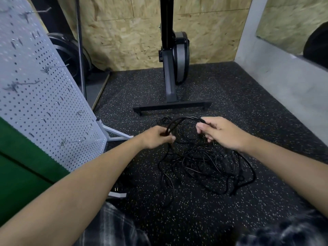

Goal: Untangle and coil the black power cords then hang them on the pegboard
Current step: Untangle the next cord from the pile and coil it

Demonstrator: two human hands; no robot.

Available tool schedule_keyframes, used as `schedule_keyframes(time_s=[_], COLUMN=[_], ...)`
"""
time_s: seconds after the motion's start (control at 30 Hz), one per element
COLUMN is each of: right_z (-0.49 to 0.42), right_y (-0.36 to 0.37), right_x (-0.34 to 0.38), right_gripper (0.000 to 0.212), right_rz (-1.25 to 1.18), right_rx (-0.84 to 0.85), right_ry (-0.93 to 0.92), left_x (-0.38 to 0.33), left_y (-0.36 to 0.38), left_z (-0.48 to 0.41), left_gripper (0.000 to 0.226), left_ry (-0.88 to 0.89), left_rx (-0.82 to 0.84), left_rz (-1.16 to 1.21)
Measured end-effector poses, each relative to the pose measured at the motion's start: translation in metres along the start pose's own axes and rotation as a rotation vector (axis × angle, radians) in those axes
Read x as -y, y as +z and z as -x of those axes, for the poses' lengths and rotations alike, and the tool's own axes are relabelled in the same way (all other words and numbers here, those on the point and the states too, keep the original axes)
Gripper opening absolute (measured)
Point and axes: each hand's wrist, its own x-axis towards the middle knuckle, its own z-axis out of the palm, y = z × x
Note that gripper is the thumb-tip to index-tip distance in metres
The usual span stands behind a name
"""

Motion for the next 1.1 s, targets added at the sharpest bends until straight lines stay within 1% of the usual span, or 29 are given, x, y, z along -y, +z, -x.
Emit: schedule_keyframes(time_s=[0.13,0.2,0.23,0.3,0.37,0.4,0.43,0.47,0.5,0.53,0.6,0.63,0.67,0.7,0.73,0.77,0.8,0.83,0.87,0.9,0.93,0.97,1.0,1.07,1.1], right_z=[0.001,0.001,0.001,0.004,0.006,0.007,0.007,0.006,0.005,0.002,-0.001,-0.003,-0.003,-0.003,-0.003,-0.003,-0.002,-0.001,-0.001,-0.002,-0.003,-0.004,-0.005,-0.007,-0.007], right_y=[-0.005,-0.011,-0.014,-0.018,-0.02,-0.019,-0.018,-0.017,-0.015,-0.012,-0.009,-0.009,-0.013,-0.017,-0.021,-0.024,-0.025,-0.021,-0.014,-0.008,-0.003,0.0,0.0,-0.006,-0.01], right_x=[-0.002,-0.002,-0.002,-0.006,-0.013,-0.015,-0.016,-0.015,-0.011,-0.006,-0.002,0.001,0.002,0.003,0.004,0.005,0.008,0.009,0.009,0.007,0.007,0.008,0.008,0.01,0.012], right_gripper=[0.031,0.031,0.031,0.028,0.016,0.025,0.052,0.08,0.097,0.103,0.092,0.086,0.084,0.089,0.098,0.109,0.116,0.117,0.111,0.092,0.061,0.027,0.008,0.02,0.022], right_rz=[-0.008,-0.003,0.03,0.124,0.224,0.278,0.316,0.325,0.323,0.304,0.237,0.179,0.104,0.019,-0.027,-0.018,0.051,0.165,0.264,0.318,0.305,0.243,0.195,0.206,0.205], right_rx=[-0.04,-0.088,-0.097,-0.029,0.082,0.11,0.1,0.059,0.008,-0.033,-0.11,-0.161,-0.218,-0.263,-0.293,-0.286,-0.233,-0.153,-0.065,0.017,0.07,0.089,0.069,-0.003,-0.036], right_ry=[-0.005,-0.009,0.012,0.127,0.281,0.341,0.368,0.362,0.34,0.301,0.207,0.162,0.13,0.101,0.079,0.057,0.046,0.057,0.075,0.104,0.148,0.191,0.211,0.189,0.163], left_x=[0.003,0.009,0.01,0.006,-0.005,-0.012,-0.019,-0.027,-0.036,-0.044,-0.058,-0.062,-0.063,-0.064,-0.065,-0.065,-0.066,-0.068,-0.07,-0.072,-0.073,-0.075,-0.074,-0.068,-0.062], left_y=[0.01,0.016,0.016,0.011,0.002,-0.001,-0.003,-0.004,-0.003,-0.001,0.001,0.0,-0.002,-0.004,-0.006,-0.007,-0.008,-0.007,-0.006,-0.005,-0.004,-0.003,-0.003,-0.004,-0.006], left_z=[-0.003,-0.006,-0.007,-0.006,-0.004,-0.004,-0.003,-0.003,-0.003,-0.004,-0.004,-0.004,-0.005,-0.005,-0.003,-0.002,-0.002,-0.001,-0.001,0.0,0.0,0.0,0.0,-0.004,-0.006], left_gripper=[0.032,0.042,0.047,0.051,0.049,0.048,0.047,0.046,0.045,0.043,0.038,0.035,0.033,0.03,0.027,0.026,0.027,0.029,0.03,0.029,0.026,0.024,0.022,0.02,0.02], left_ry=[-0.098,-0.128,-0.139,-0.148,-0.11,-0.069,-0.022,0.023,0.061,0.103,0.175,0.208,0.238,0.265,0.288,0.307,0.322,0.338,0.357,0.383,0.412,0.434,0.439,0.417,0.395], left_rx=[0.091,0.151,0.151,0.063,-0.121,-0.201,-0.245,-0.249,-0.23,-0.206,-0.176,-0.181,-0.197,-0.214,-0.225,-0.227,-0.22,-0.2,-0.173,-0.16,-0.164,-0.177,-0.19,-0.209,-0.206], left_rz=[-0.003,-0.03,-0.037,-0.038,-0.072,-0.123,-0.181,-0.238,-0.284,-0.32,-0.357,-0.383,-0.429,-0.485,-0.537,-0.58,-0.616,-0.638,-0.65,-0.656,-0.66,-0.659,-0.652,-0.604,-0.574])
